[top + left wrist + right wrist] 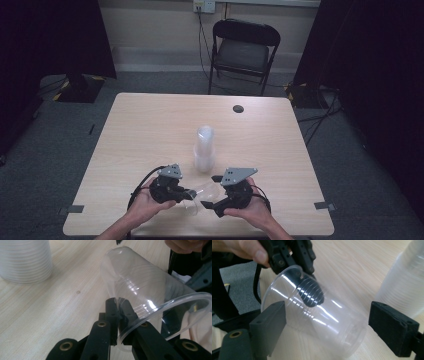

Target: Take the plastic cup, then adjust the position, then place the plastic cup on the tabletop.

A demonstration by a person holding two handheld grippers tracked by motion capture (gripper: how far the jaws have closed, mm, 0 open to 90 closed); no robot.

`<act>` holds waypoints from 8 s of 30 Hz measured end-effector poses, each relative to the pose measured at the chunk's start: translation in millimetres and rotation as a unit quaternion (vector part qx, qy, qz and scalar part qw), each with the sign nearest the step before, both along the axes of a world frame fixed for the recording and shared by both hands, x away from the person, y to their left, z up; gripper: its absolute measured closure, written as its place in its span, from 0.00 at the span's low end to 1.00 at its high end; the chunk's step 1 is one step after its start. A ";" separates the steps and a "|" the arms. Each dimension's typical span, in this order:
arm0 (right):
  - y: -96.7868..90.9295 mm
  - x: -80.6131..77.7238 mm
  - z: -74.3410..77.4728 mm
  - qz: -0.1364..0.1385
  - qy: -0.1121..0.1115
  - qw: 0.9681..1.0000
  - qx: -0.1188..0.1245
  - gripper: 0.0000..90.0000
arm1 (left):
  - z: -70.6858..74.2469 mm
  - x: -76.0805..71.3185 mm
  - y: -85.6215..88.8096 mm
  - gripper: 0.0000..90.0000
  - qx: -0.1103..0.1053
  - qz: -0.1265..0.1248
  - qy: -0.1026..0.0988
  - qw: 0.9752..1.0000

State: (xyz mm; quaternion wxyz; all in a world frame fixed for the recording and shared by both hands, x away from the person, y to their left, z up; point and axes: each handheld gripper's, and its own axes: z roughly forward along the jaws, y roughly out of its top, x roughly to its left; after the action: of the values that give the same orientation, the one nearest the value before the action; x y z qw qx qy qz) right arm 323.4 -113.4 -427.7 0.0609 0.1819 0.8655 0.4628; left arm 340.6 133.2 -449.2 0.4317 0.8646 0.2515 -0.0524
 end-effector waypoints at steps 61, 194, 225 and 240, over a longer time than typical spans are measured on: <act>43.9 -22.2 -8.5 0.027 -0.120 0.990 -0.067 0.33 | -2.7 5.2 -19.0 0.96 -0.019 0.067 0.073 0.995; -51.1 124.2 17.3 -0.303 -0.038 0.949 0.080 0.33 | -11.0 -0.6 66.4 0.28 -0.008 0.238 -0.076 0.968; -40.0 188.7 -23.8 -0.335 0.005 0.941 0.046 0.30 | -11.4 -1.0 68.6 0.29 -0.015 0.243 -0.070 0.967; -46.3 182.5 -35.4 -0.336 -0.001 0.941 0.042 0.30 | -11.0 -1.6 68.3 0.30 -0.014 0.239 -0.072 0.968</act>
State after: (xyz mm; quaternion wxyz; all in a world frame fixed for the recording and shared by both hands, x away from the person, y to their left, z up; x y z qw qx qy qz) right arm 505.9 -159.7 -463.1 0.2059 0.4644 0.7338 0.4511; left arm 339.1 201.5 -460.2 0.4610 0.7745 0.4187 0.1112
